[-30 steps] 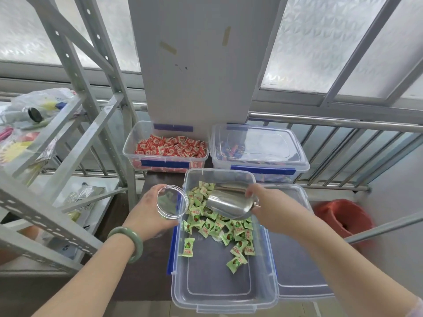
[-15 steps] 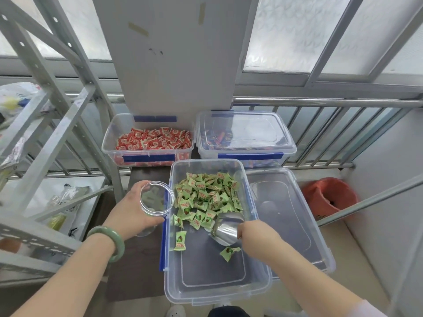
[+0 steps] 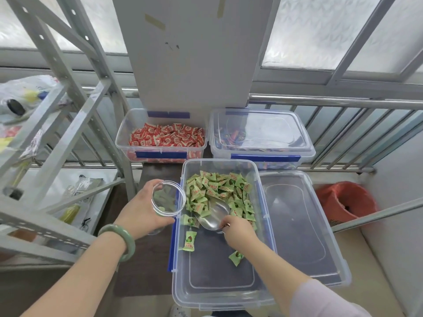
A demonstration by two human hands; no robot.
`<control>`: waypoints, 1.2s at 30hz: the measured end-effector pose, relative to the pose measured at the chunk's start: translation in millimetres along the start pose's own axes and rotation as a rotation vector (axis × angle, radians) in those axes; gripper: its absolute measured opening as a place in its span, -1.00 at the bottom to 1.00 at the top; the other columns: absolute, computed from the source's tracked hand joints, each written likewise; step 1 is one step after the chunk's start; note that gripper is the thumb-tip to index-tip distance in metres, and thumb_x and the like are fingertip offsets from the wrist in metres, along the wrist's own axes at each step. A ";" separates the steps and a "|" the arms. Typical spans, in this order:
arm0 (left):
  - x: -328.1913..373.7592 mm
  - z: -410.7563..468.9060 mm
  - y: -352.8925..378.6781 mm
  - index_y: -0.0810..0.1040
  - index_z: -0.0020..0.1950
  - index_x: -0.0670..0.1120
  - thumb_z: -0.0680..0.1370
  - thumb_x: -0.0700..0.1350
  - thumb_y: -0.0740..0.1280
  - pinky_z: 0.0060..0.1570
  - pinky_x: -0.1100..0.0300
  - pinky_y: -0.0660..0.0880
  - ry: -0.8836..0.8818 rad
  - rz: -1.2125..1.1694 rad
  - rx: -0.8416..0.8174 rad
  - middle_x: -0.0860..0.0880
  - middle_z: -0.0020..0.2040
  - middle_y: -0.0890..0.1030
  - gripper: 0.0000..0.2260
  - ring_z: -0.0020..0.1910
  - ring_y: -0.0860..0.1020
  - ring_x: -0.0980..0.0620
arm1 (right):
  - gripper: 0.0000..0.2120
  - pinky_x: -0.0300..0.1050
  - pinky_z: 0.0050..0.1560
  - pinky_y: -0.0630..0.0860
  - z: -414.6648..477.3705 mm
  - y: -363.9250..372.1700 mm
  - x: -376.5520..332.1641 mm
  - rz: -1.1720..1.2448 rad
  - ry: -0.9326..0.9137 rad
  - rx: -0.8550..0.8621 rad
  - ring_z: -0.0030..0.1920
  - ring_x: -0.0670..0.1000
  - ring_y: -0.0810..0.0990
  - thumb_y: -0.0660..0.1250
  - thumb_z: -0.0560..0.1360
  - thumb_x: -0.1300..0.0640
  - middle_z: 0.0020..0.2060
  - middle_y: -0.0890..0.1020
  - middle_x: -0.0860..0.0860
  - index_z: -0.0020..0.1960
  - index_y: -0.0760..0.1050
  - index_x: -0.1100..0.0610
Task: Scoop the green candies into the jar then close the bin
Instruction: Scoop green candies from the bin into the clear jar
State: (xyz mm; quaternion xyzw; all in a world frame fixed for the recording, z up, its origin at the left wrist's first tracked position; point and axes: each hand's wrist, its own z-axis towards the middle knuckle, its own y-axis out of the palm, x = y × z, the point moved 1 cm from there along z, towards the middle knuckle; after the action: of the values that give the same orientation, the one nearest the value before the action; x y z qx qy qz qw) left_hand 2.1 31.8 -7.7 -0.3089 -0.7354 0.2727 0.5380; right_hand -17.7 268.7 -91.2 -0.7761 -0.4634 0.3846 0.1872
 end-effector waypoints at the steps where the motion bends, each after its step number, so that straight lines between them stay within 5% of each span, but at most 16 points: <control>1: 1.2 0.3 0.0 0.22 0.36 0.12 0.25 0.00 0.56 -0.20 0.34 0.45 0.001 0.002 -0.006 0.14 0.21 0.45 -0.22 -0.07 0.59 0.06 | -0.75 -0.18 -0.40 0.39 1.9 2.8 -1.1 0.100 0.013 0.004 -0.32 0.02 0.47 0.17 0.55 0.27 -0.20 0.55 -0.01 -0.05 0.53 -0.03; 4: 3.9 -0.3 -1.4 0.22 0.34 0.14 0.27 -0.02 0.55 -0.41 0.47 0.40 -0.008 -0.006 -0.014 0.16 0.15 0.43 -0.25 -0.12 0.62 0.05 | -0.88 -0.09 -0.28 0.45 4.5 10.8 -3.2 0.349 0.030 0.053 -0.32 0.04 0.47 0.24 0.50 0.14 -0.16 0.65 0.13 -0.18 0.37 -0.03; 9: 1.8 -0.6 -4.3 0.19 0.38 0.13 0.26 0.02 0.55 -0.24 0.37 0.37 -0.001 0.011 -0.014 0.19 0.16 0.40 -0.20 -0.12 0.50 0.20 | -0.72 0.00 -0.22 0.53 4.9 15.7 6.3 0.439 0.086 0.177 -0.28 0.08 0.56 0.33 0.49 -0.07 -0.11 0.68 0.16 -0.18 0.25 0.00; 12: 0.9 1.2 -4.1 0.20 0.38 0.13 0.25 0.03 0.55 -0.26 0.43 0.35 0.005 0.012 -0.011 0.18 0.17 0.42 -0.20 -0.16 0.49 0.28 | -0.71 0.03 -0.20 0.61 3.7 10.9 13.4 0.462 0.133 0.192 -0.31 0.03 0.59 0.39 0.45 -0.01 -0.14 0.69 0.10 0.02 0.34 0.06; 16: 0.1 3.5 -4.0 0.19 0.39 0.11 0.25 0.03 0.56 -0.26 0.42 0.35 0.008 0.015 0.000 0.14 0.18 0.44 -0.18 -0.13 0.51 0.21 | -0.55 -0.25 -0.47 0.43 -2.9 3.4 17.9 0.520 0.148 0.139 -0.49 -0.08 0.50 0.33 0.51 0.08 -0.27 0.69 0.04 0.36 0.36 0.14; 23: -3.2 6.3 -3.7 0.22 0.40 0.06 0.25 -0.04 0.58 -0.04 0.23 0.33 -0.004 -0.003 0.060 0.06 0.31 0.43 -0.18 0.01 0.44 0.09 | -0.65 -0.25 -0.51 0.40 -16.9 -14.2 16.8 0.624 0.086 0.148 -0.63 -0.17 0.44 0.30 0.50 0.15 -0.41 0.65 -0.02 0.28 0.53 0.09; 28: -2.3 5.2 -3.4 0.22 0.40 0.04 0.25 -0.06 0.58 -0.01 0.22 0.34 0.004 -0.004 0.054 0.04 0.33 0.43 -0.17 0.02 0.44 0.08 | -0.82 -0.22 -0.40 0.41 -35.8 -50.3 4.1 0.590 -0.030 0.196 -0.50 -0.08 0.42 0.27 0.53 0.10 -0.44 0.59 -0.07 0.06 0.53 -0.14; 33: 7.8 1.2 -1.7 0.22 0.40 0.07 0.23 0.01 0.59 0.04 0.17 0.45 0.034 -0.038 0.046 0.05 0.32 0.43 -0.16 0.06 0.43 0.10 | -0.81 -0.27 -0.46 0.38 -52.8 -97.8 -15.1 0.399 -0.147 0.216 -0.50 -0.09 0.43 0.28 0.54 0.01 -0.43 0.61 -0.06 0.09 0.61 0.01; 36: 13.3 -1.3 -3.4 0.21 0.40 0.08 0.24 0.00 0.58 -0.24 0.31 0.49 0.032 -0.065 0.035 0.09 0.27 0.41 -0.17 -0.10 0.50 0.12 | -0.83 -0.25 -0.41 0.43 -66.8 -124.8 -35.3 0.240 -0.225 0.185 -0.50 -0.10 0.44 0.29 0.54 0.01 -0.40 0.64 -0.04 0.04 0.63 -0.03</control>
State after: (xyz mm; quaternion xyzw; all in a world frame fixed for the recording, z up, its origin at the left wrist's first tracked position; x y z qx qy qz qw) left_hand -0.2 39.6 3.4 -0.2797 -0.7314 0.2631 0.5636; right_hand -47.7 305.0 46.9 -0.7574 -0.3481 0.5294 0.1574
